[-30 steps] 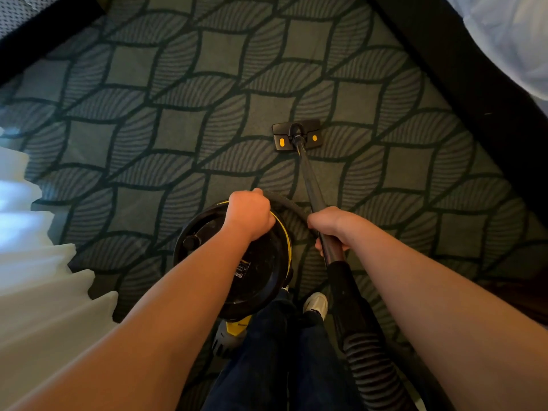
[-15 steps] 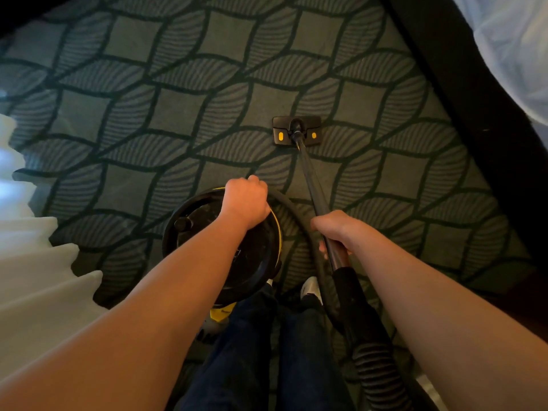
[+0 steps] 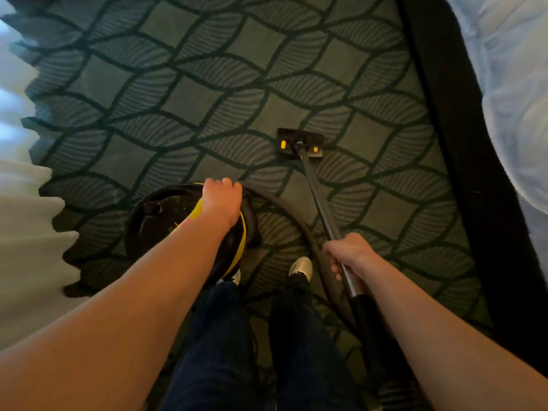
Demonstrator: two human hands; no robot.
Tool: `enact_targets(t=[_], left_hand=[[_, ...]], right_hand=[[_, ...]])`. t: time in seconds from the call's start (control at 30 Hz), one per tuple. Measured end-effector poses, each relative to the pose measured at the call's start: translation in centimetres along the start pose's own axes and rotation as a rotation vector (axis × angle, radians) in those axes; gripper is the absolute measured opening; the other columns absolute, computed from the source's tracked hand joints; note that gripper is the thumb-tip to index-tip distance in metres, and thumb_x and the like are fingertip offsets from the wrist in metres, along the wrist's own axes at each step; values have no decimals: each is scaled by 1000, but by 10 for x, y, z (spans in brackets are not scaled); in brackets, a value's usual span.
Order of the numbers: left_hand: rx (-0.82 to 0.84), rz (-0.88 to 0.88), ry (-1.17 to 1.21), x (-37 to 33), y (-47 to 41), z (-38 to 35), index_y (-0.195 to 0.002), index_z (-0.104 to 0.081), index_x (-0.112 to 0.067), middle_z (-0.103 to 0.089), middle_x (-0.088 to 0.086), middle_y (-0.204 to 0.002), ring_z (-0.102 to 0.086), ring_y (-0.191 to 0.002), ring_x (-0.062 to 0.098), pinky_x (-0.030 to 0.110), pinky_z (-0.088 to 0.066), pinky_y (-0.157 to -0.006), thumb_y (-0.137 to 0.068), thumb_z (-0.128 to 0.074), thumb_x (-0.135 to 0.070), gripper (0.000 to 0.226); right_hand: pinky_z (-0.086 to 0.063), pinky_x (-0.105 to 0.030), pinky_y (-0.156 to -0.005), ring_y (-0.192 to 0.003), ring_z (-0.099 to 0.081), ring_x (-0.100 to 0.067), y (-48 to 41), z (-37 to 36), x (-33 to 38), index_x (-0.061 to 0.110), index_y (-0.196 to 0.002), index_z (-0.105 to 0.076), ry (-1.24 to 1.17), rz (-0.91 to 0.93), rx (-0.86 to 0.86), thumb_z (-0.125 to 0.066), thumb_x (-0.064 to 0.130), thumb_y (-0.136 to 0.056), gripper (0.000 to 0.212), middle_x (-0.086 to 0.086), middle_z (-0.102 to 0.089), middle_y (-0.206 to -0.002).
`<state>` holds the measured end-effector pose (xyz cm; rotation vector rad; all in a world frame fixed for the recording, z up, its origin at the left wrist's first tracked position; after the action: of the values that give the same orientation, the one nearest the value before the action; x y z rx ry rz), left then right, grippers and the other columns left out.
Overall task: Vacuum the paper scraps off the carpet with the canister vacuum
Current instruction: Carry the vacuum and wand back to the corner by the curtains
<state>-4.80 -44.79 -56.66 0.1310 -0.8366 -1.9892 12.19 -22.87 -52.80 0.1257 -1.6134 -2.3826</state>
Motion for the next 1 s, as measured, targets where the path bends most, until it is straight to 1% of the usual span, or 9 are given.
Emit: enact_targets(t=[0.1,0.2,0.3,0.43,0.5,0.63,0.73,0.87,1.0], left_hand=[[96,49,198,-38,0,17,-133,-52,-12,-54,12,-135,-52,-125,29,41,-31,-110,-97,-45,-41,47],[253,145,776,-79,-4,41,-132,-54,-4,-52,19,-139,-50,-128,35,40,-39,-104,-102,-36,-42,52],[351,188,1158,-113,-15,75,-133,-52,7,-51,25,-139,-48,-129,37,39,-39,-105,-105,-32,-40,58],[299,288,1548,-109,-39,115,-122,-57,6,-65,22,-119,-65,-106,34,37,-52,-93,-102,-40,-39,52],[248,345,1689,-90,-49,130,-107,-62,1,-68,17,-100,-68,-88,30,33,-52,-78,-102,-44,-37,43],[157,488,1919,-38,-73,148,-86,-59,-3,-65,15,-83,-64,-69,25,38,-56,-70,-100,-51,-30,31],[91,620,2063,7,-83,159,-76,-50,-8,-57,10,-73,-56,-61,18,36,-55,-61,-100,-53,-22,28],[-30,763,2077,64,-88,169,-75,-49,-8,-56,9,-73,-54,-59,15,25,-48,-42,-100,-52,-21,29],[-93,893,2214,98,-100,173,-94,-55,-2,-56,9,-73,-59,-68,21,39,-58,-65,-101,-49,-19,20]], right_hand=[[-51,-30,-46,-45,-56,-23,7,32,2,-1,-85,-56,18,40,-5,-64,12,-85,15,-11,-58,-55],[-48,-30,-43,-44,-56,-25,15,62,14,0,-85,-52,56,108,-16,-62,11,-86,15,-12,-57,-55],[-52,-31,-45,-43,-59,-22,21,84,43,-2,-95,-59,153,205,-51,-58,13,-86,18,-10,-62,-56],[-53,-31,-45,-37,-58,-20,34,100,102,0,-92,-62,252,341,-44,-60,16,-82,19,-10,-62,-53],[-52,-28,-42,-37,-58,-19,42,103,135,5,-87,-60,306,398,-38,-61,17,-81,14,-10,-63,-56],[-56,-30,-52,-48,-61,-20,52,101,203,10,-82,-59,418,524,-21,-62,22,-83,12,-8,-65,-63],[-59,-39,-68,-62,-65,-26,60,95,255,8,-88,-63,513,617,-15,-61,23,-80,18,-13,-69,-75],[-56,-33,-56,-52,-63,-21,69,84,315,5,-95,-61,581,680,75,-62,23,-84,21,-9,-65,-69],[-59,-39,-60,-55,-65,-23,68,76,371,8,-96,-60,735,780,126,-62,21,-84,18,-9,-66,-71]])
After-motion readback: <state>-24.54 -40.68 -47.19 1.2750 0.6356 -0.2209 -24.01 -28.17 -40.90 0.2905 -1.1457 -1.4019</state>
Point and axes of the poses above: each hand's wrist, its own y-axis away from the middle knuckle, its own z-axis out of the back of the hand, x = y × z, the point moved 7 cm from there along -y, towards the middle knuckle
